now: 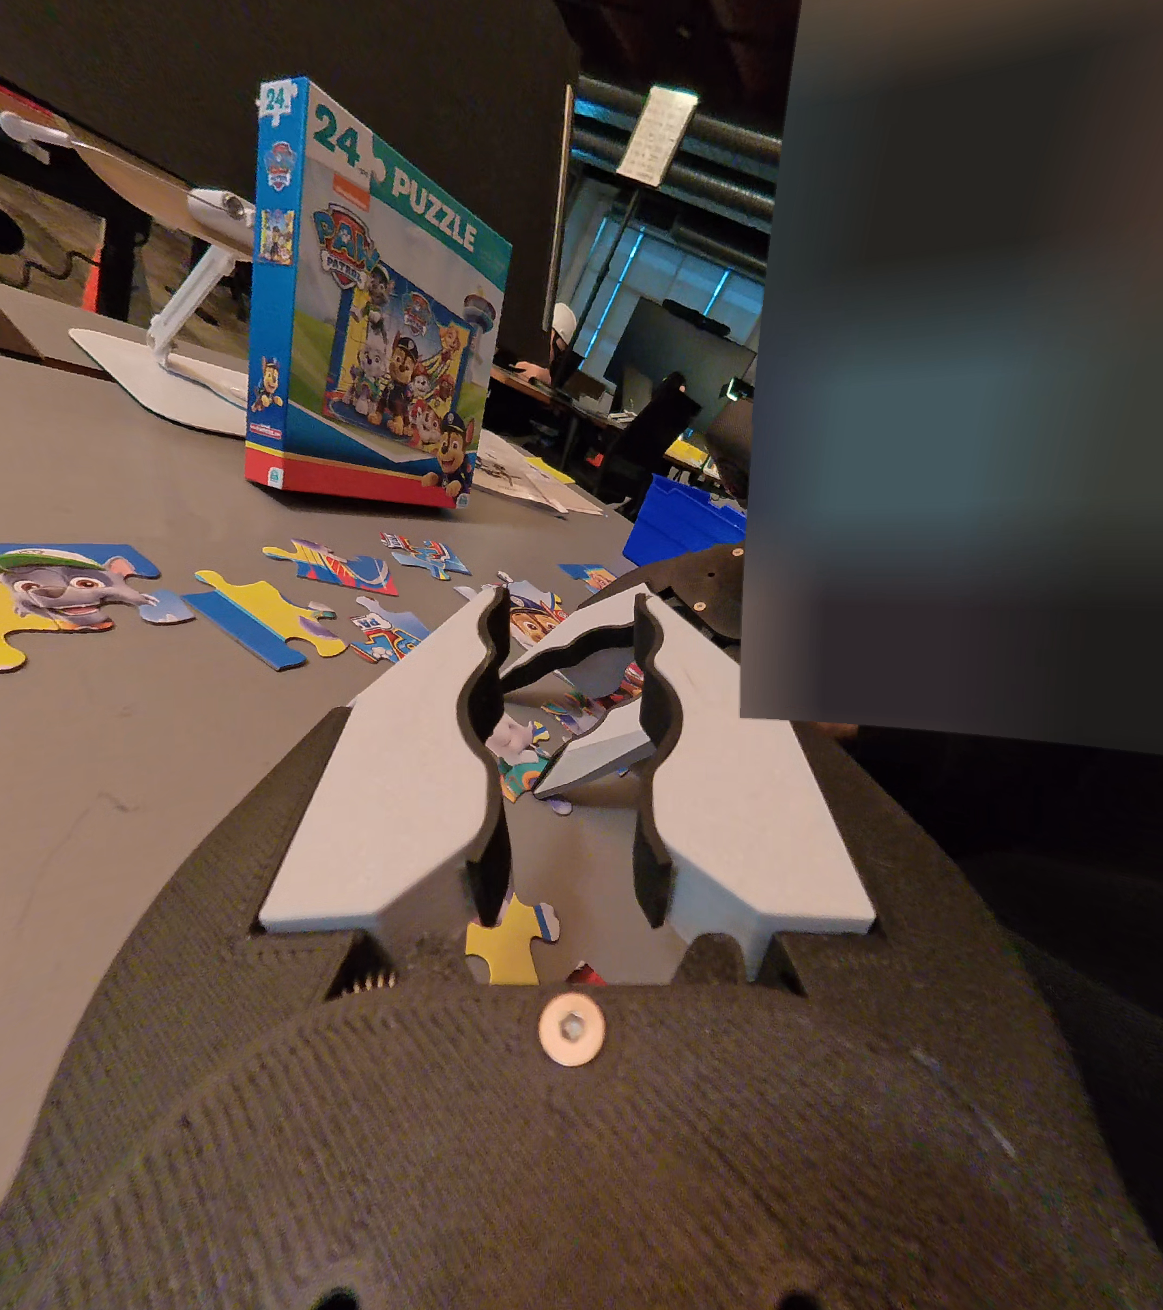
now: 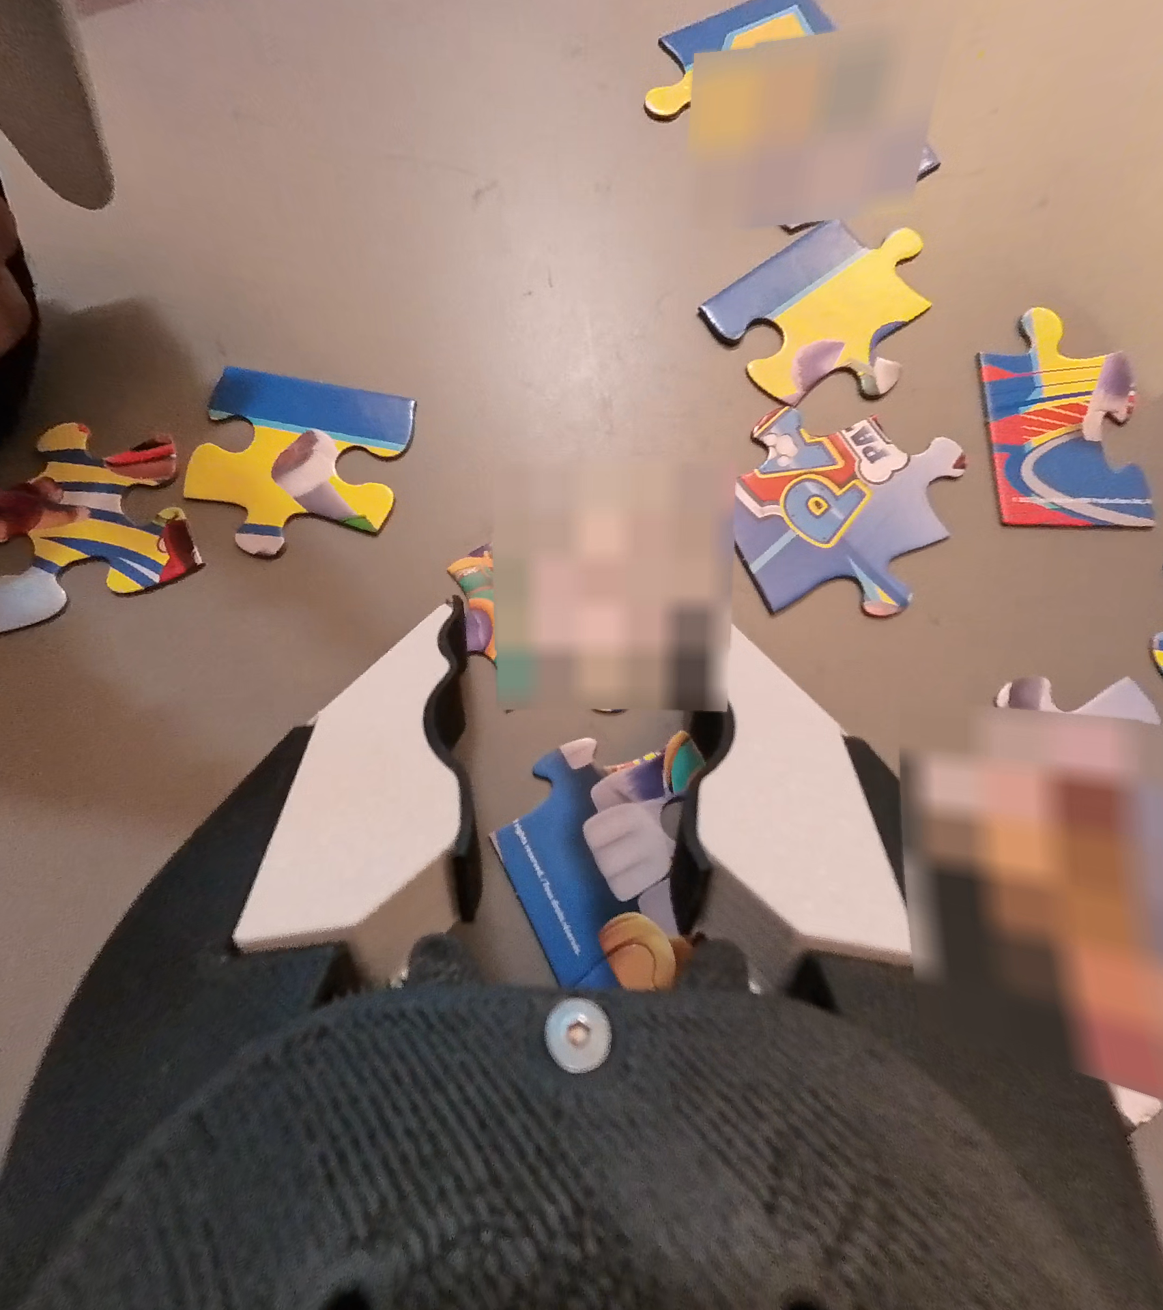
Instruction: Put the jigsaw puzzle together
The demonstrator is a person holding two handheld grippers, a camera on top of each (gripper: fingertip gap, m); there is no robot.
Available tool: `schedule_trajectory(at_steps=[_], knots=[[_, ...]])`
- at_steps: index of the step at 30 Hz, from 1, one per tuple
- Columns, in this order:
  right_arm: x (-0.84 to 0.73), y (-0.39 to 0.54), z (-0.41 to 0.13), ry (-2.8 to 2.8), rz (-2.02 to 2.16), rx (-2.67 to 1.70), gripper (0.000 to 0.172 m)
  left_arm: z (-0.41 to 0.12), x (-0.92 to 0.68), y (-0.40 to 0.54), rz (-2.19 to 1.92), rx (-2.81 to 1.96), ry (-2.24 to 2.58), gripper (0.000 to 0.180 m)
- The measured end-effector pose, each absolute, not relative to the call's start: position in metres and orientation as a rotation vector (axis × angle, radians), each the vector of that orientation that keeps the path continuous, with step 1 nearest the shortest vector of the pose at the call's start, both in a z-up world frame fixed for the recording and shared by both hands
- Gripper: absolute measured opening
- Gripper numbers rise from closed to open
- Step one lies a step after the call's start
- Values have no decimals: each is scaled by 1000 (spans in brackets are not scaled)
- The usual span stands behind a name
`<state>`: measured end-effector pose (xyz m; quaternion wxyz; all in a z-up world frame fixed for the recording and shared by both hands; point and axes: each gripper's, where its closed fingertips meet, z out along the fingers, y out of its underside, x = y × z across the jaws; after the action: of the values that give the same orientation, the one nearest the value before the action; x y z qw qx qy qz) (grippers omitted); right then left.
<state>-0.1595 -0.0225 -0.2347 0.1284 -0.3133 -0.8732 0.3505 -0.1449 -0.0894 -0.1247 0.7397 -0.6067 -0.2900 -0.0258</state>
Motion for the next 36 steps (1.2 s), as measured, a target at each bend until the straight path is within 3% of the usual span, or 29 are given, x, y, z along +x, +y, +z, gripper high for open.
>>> schedule_trajectory(at_steps=[14,36], knots=[[-176,17,-207,-2448,1038,-874,62,-125,-146,-89,-41,-1338,-638,35],[-182,53,-228,-2504,948,-748,62,-129,-148,-86,-21,-1369,-645,37]])
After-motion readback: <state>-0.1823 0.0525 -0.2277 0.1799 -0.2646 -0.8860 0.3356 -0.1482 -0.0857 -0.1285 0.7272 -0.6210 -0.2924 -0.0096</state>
